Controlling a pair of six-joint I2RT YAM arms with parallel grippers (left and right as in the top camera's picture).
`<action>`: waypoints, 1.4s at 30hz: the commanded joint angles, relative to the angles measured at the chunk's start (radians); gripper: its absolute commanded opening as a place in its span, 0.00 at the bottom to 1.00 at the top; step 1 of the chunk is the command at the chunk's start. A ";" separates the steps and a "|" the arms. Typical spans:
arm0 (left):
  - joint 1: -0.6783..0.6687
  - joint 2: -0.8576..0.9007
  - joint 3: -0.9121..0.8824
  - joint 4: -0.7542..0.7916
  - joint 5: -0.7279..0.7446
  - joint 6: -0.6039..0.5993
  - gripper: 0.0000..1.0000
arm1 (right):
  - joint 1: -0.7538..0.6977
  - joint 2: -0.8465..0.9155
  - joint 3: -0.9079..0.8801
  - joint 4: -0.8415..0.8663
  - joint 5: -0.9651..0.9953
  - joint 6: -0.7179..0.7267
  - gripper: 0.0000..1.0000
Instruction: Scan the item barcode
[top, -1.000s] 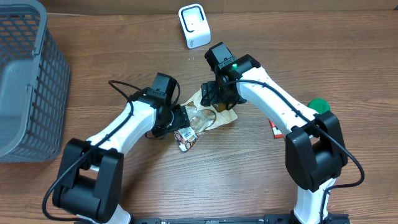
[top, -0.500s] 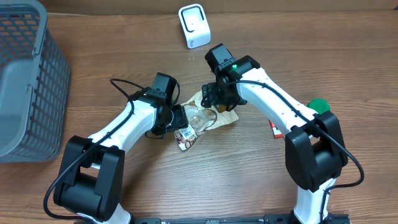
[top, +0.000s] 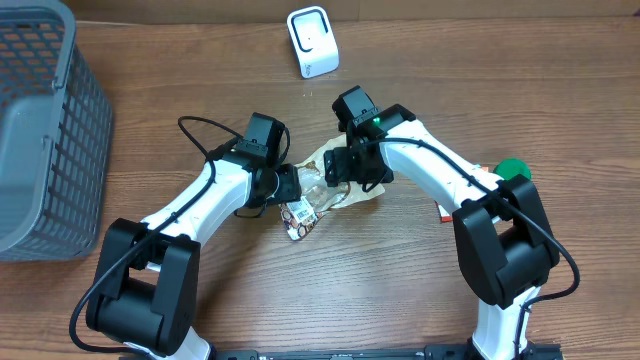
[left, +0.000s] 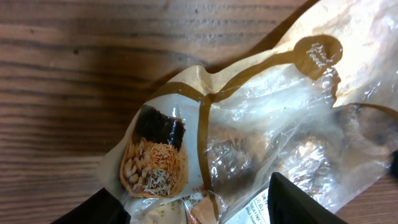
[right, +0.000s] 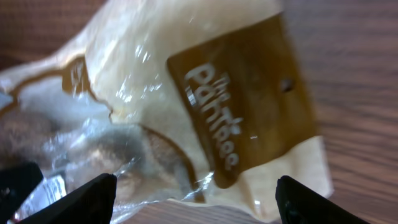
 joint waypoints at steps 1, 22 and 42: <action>0.011 0.007 0.024 0.010 -0.017 0.027 0.59 | -0.002 -0.012 -0.035 0.013 -0.077 0.019 0.83; 0.013 0.007 0.024 0.016 -0.030 0.034 0.63 | 0.077 -0.044 -0.039 0.035 -0.190 0.195 0.73; 0.103 0.007 0.037 -0.061 0.096 0.051 0.73 | 0.053 -0.085 0.011 0.055 0.126 0.131 0.79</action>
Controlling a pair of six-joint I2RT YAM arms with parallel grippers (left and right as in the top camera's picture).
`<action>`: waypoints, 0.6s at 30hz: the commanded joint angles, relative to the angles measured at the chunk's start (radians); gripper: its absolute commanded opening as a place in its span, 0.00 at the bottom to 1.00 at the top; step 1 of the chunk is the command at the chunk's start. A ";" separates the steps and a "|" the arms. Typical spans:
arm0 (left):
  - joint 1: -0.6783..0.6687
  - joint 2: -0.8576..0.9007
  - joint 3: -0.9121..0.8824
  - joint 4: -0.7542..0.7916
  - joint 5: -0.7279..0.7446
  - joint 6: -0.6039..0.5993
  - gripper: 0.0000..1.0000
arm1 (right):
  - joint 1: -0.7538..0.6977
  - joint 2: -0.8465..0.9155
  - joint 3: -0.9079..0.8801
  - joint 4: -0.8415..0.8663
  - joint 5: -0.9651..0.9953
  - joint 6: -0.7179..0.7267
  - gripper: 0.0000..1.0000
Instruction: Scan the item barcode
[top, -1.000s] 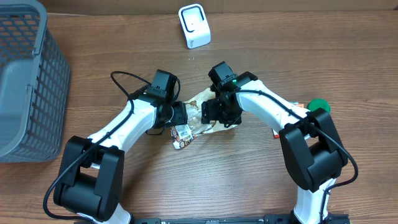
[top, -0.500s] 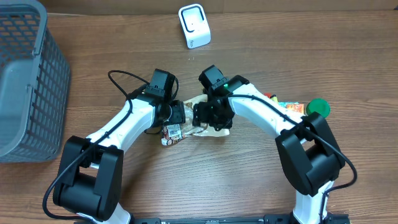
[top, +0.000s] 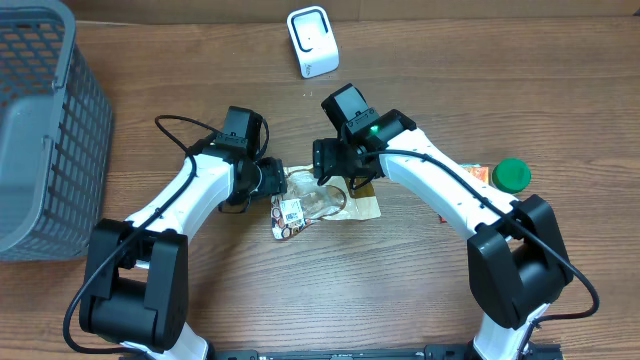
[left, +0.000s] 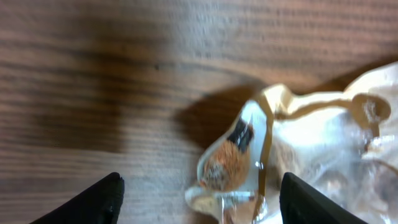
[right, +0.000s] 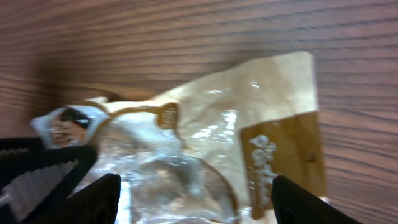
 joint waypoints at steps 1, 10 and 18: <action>0.007 0.007 0.023 -0.021 0.103 0.035 0.73 | -0.006 0.018 0.012 -0.017 0.066 -0.008 0.80; 0.005 0.008 0.022 -0.116 0.129 0.040 0.74 | -0.006 0.067 0.012 -0.061 0.067 -0.004 0.82; 0.004 0.017 0.022 -0.109 0.072 0.038 0.72 | 0.002 0.110 0.012 -0.092 0.013 0.056 0.82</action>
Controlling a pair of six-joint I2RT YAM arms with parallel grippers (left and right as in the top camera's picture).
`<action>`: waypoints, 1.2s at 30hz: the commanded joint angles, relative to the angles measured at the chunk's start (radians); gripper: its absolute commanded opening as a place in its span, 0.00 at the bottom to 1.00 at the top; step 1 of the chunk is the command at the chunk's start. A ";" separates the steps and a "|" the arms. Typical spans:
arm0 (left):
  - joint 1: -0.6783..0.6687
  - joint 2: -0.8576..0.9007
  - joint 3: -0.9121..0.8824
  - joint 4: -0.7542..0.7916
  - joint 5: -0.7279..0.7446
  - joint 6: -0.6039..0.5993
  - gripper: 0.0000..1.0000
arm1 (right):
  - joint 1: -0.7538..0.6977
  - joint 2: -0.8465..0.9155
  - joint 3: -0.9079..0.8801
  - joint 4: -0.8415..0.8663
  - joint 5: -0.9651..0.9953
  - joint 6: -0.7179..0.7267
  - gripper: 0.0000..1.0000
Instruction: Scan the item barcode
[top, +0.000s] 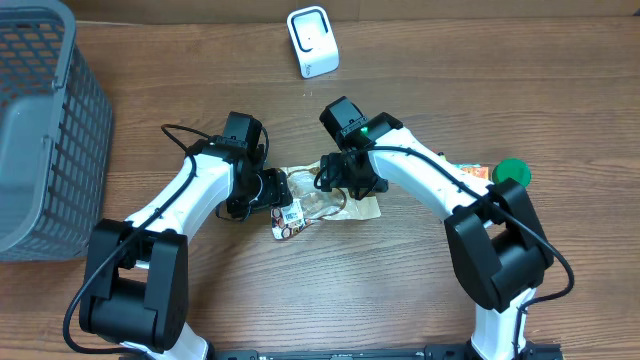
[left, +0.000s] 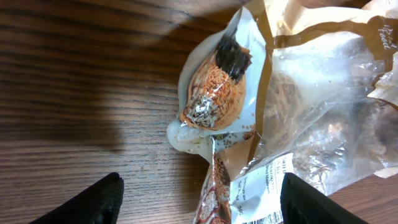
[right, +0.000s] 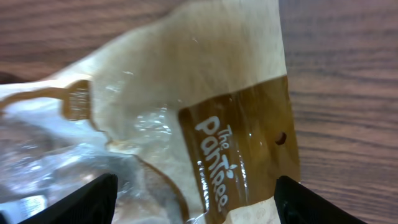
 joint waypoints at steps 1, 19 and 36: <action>0.004 0.023 0.020 0.007 -0.023 0.019 0.72 | 0.008 0.011 0.012 -0.009 -0.040 0.026 0.82; 0.037 0.067 0.050 0.067 -0.132 0.080 0.76 | 0.113 0.011 0.006 0.047 -0.229 0.232 0.93; 0.037 0.068 0.075 0.096 -0.143 0.116 0.76 | 0.061 -0.098 0.031 0.076 -0.103 0.171 0.83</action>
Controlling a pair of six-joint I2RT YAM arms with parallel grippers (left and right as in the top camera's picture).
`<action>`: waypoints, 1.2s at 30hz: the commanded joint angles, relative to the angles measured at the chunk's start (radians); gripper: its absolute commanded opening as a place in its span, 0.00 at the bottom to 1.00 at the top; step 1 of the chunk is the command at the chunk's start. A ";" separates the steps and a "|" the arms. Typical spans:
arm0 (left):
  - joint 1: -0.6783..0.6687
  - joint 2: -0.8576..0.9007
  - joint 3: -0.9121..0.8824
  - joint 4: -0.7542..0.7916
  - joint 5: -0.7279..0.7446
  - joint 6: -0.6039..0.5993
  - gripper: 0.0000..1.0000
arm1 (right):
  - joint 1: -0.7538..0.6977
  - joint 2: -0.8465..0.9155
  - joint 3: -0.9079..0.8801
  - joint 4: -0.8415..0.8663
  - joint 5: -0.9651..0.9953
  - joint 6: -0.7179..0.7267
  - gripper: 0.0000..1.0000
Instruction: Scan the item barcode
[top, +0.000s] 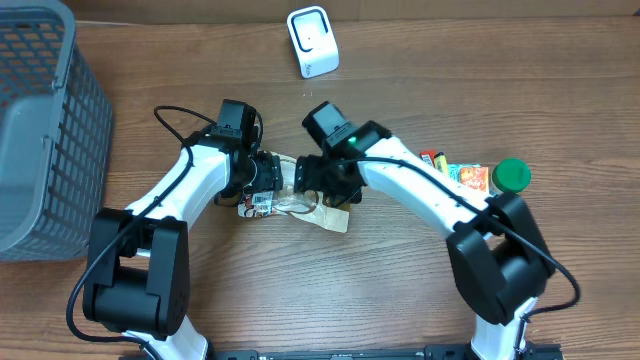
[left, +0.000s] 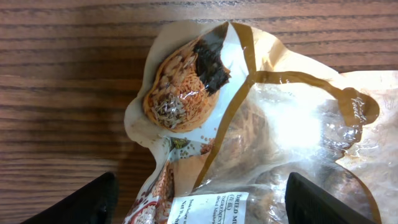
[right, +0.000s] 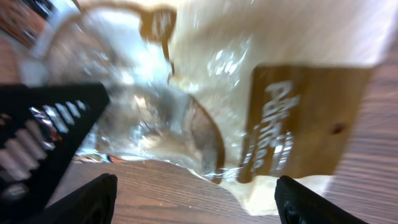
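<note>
The item is a clear and tan snack bag (top: 300, 203) lying on the wooden table between my two grippers. Its white barcode label (top: 256, 203) faces up at the bag's left end and also shows in the left wrist view as the label (left: 214, 208). My left gripper (top: 268, 178) is open, and the bag (left: 261, 124) lies under and between the spread fingers of the left gripper (left: 199, 190). My right gripper (top: 322, 182) is open over the bag's brown-printed end (right: 292, 124); bare table lies between the tips of the right gripper (right: 196, 186). The white scanner (top: 312, 42) stands at the far edge.
A grey mesh basket (top: 40, 130) fills the left side of the table. An orange packet (top: 462, 176) and a green-capped item (top: 512, 175) lie at the right, beside my right arm. The left gripper's ribbed black finger (right: 43, 137) shows in the right wrist view.
The bag has shifted left on the table; its label end now lies under the left wrist. Both grippers have moved left with it and stay open.
At first the bag lay near the table's middle with both open grippers over it. Then the left gripper was further left, off the bag's end. Then both were again over it, and now bag and grippers stand further left.
</note>
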 joint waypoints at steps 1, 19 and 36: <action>0.004 0.016 0.021 -0.007 -0.029 0.029 0.76 | -0.010 -0.045 0.027 0.006 0.087 -0.014 0.83; 0.003 0.016 0.021 -0.021 -0.031 0.028 0.63 | 0.045 0.068 0.010 0.059 0.202 0.023 0.84; -0.004 0.021 0.019 -0.022 -0.031 0.028 0.46 | 0.048 0.118 0.010 0.061 0.203 0.019 0.87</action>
